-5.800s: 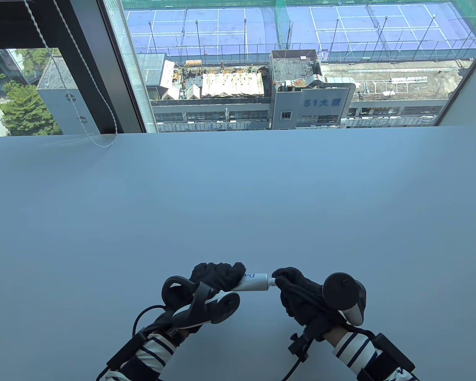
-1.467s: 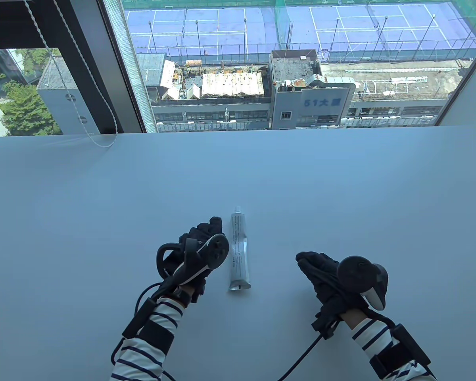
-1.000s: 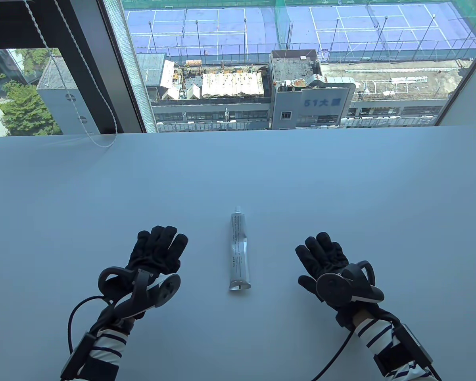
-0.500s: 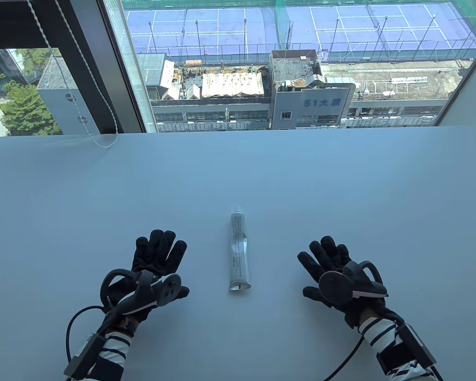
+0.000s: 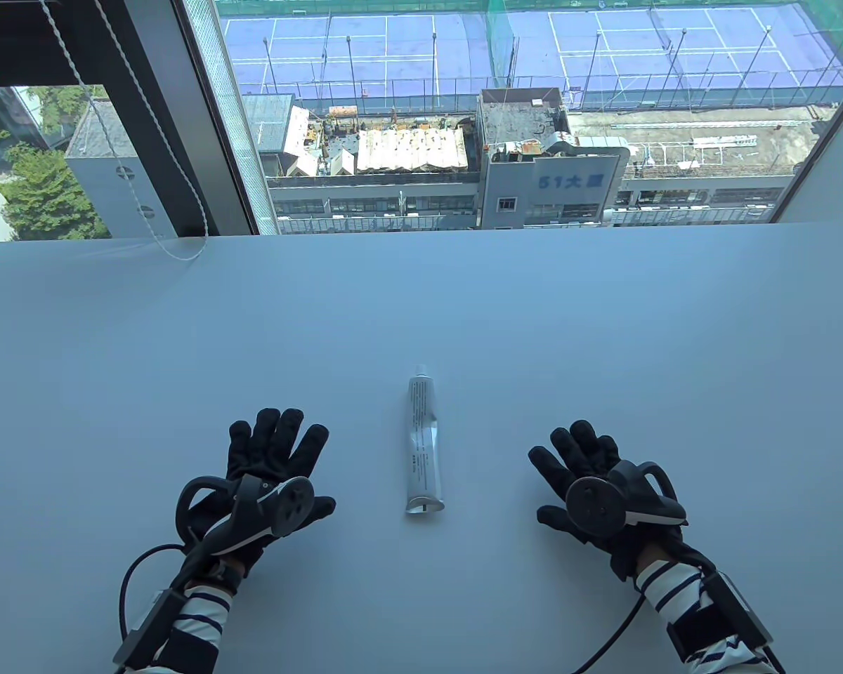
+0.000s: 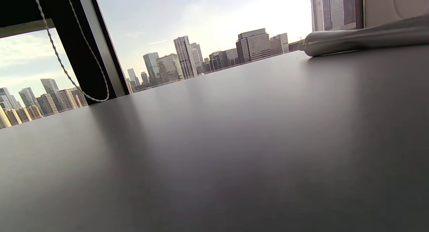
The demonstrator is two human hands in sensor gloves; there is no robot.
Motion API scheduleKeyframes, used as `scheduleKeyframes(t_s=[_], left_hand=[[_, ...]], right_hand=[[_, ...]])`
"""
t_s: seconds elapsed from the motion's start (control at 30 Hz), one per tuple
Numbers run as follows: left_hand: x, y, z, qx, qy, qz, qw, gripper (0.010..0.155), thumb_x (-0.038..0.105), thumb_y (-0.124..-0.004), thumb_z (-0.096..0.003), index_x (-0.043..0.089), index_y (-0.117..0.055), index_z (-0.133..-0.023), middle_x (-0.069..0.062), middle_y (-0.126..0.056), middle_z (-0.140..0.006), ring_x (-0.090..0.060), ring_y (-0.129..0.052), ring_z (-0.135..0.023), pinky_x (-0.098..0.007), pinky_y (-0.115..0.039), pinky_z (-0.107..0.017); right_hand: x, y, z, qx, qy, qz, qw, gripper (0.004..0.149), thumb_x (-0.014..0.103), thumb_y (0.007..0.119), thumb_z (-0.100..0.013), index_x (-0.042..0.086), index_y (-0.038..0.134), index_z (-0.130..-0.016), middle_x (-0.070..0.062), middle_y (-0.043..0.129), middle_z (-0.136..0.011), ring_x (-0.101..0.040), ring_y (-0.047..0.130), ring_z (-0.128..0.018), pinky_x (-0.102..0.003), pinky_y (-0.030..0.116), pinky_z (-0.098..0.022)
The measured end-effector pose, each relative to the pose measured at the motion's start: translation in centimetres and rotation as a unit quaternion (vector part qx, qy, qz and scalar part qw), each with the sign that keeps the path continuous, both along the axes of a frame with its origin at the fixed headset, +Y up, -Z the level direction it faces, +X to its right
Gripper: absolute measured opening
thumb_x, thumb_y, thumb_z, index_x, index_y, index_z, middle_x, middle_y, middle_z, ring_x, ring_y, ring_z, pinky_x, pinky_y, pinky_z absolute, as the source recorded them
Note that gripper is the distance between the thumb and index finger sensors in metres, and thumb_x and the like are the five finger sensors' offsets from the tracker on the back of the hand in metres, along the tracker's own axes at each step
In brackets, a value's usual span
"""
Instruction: Screw tube cap onto toothpaste tube (Screw with right hand)
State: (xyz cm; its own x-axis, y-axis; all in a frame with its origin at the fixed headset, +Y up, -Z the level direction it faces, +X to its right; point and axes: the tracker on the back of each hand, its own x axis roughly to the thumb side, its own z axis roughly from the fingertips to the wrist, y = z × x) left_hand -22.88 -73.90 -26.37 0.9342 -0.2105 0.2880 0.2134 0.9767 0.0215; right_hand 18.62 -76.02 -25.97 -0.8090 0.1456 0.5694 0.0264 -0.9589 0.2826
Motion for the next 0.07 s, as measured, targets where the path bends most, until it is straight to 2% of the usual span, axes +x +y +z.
scheduleKeyframes(t_s=[0.07], left_hand=[[-0.04,0.0,-0.02,-0.001,0.002,0.003,1.0,0.093,0.084,-0.052,-0.0345,0.046,-0.011,-0.11,0.001,-0.014,-0.124,-0.031,-0.022,-0.12,-0.057,-0.019,-0.085]], right_hand=[[0.02,0.04,0.01,-0.001,-0.001,0.001,1.0,0.078,0.047,0.057,-0.065,0.011,0.01,-0.115,-0.031,0.0,-0.115,-0.057,-0.005,-0.098,-0.068,0.01,-0.065]])
